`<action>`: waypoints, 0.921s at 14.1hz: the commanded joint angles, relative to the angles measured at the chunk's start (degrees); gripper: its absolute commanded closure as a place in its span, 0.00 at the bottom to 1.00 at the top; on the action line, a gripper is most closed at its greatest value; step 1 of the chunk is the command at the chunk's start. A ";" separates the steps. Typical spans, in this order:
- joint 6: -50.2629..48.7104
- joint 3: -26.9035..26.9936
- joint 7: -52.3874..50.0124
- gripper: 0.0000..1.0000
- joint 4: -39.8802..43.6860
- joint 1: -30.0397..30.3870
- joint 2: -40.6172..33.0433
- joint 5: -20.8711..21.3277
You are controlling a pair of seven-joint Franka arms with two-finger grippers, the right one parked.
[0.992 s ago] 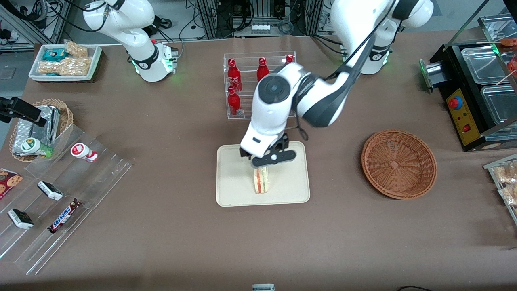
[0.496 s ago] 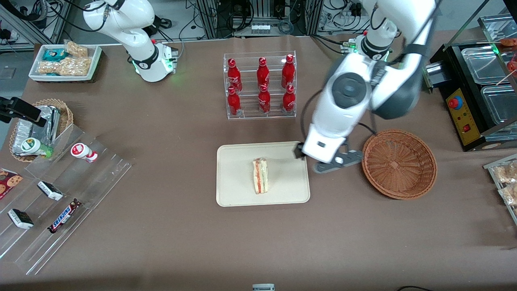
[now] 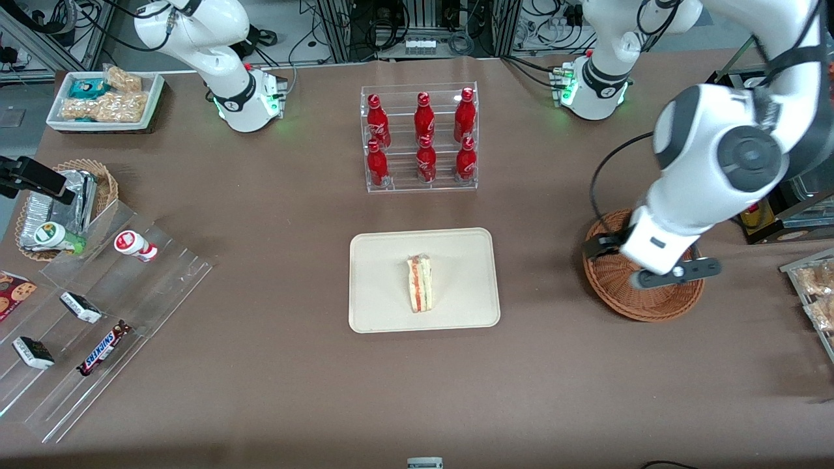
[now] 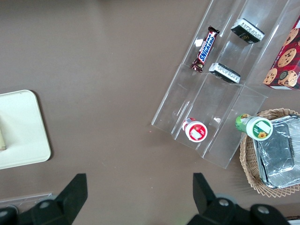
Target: Place sandwich from basket to tray
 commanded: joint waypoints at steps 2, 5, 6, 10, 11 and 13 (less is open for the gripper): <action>-3.92 -0.74 9.93 0.00 -4.71 5.31 -6.76 0.43; -7.00 -1.26 15.65 0.00 -4.53 8.99 -9.83 -0.19; -8.14 -1.61 17.76 0.00 -4.27 9.88 -10.80 -0.27; -9.46 -5.75 22.08 0.00 -1.46 14.99 -11.25 -0.10; -10.34 -5.57 22.52 0.00 -0.32 14.55 -11.07 0.34; -10.70 -5.22 24.80 0.00 0.92 13.67 -10.81 0.61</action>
